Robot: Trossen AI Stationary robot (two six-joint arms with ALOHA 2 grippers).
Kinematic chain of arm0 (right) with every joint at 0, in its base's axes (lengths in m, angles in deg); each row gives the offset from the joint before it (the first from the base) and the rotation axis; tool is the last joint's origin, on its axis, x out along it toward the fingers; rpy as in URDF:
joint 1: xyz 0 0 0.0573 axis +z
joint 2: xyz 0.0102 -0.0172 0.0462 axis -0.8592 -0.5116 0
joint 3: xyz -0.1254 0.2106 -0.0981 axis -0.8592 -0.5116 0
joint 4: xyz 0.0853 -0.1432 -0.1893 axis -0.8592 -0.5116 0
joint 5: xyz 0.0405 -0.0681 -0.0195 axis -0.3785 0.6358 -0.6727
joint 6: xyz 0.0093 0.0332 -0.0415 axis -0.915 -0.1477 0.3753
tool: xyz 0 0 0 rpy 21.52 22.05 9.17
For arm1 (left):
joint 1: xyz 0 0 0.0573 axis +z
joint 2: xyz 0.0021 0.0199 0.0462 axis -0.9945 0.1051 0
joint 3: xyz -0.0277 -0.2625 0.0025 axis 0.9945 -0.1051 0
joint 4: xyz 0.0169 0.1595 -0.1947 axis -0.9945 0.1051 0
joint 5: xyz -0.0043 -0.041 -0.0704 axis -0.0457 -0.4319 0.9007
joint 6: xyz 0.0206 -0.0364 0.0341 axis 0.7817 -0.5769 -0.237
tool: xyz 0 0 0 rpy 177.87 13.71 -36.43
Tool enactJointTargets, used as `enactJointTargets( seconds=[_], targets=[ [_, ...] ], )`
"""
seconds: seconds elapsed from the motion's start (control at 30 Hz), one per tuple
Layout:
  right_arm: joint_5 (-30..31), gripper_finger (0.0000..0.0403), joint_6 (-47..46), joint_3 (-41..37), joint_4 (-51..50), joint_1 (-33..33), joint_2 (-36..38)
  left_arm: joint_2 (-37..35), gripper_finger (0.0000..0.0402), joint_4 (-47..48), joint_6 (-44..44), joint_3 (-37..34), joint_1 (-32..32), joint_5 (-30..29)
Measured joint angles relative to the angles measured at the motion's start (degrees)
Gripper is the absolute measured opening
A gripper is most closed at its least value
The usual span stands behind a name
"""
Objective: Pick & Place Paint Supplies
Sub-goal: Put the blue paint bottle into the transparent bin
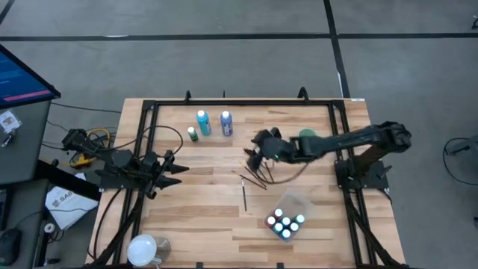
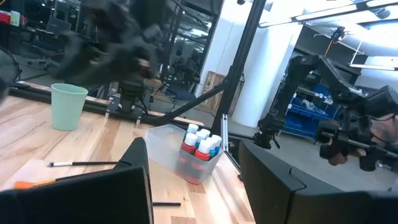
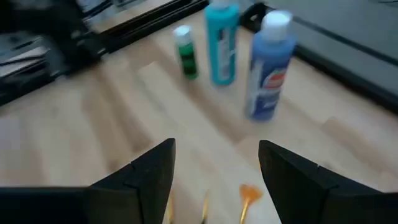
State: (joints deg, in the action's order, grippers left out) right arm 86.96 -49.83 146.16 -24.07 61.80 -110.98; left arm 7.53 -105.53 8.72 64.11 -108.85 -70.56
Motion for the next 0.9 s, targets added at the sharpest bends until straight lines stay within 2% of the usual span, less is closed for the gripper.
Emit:
enactJointTargets(
  seconds=[0.27, 0.4, 0.53, 0.6, 0.73, 0.9],
  targets=[
    [-7.8, 0.0226, 7.8, 15.9, -0.8, -6.0, -13.7, 1.5, 0.0132, -0.3, 0.0, 0.0, 0.0, 0.1],
    [-8.0, 0.0228, 11.7, 25.8, -5.4, -7.8, -19.0, 1.9, 0.0132, -0.5, 0.0, 0.0, 0.0, 0.0],
    [-7.9, 0.0243, 11.8, 34.0, -11.9, -10.9, -21.8, 2.2, 0.0132, -0.7, 0.1, 0.0, 0.0, 0.0],
    [-7.9, 0.0255, 11.4, 35.7, -15.4, -12.5, -21.9, 2.2, 0.0132, -0.6, 0.1, 0.0, 0.0, 0.0],
    [-8.1, 0.0269, 9.2, 36.0, -15.5, -15.4, -21.8, 2.2, 0.0132, -0.9, 0.1, 0.0, 0.0, 0.0],
    [-12.3, 0.0270, 7.9, 36.0, -15.2, -17.0, -22.3, 2.2, 0.0132, -1.1, 0.1, 0.0, 0.0, 0.0]
  ],
)
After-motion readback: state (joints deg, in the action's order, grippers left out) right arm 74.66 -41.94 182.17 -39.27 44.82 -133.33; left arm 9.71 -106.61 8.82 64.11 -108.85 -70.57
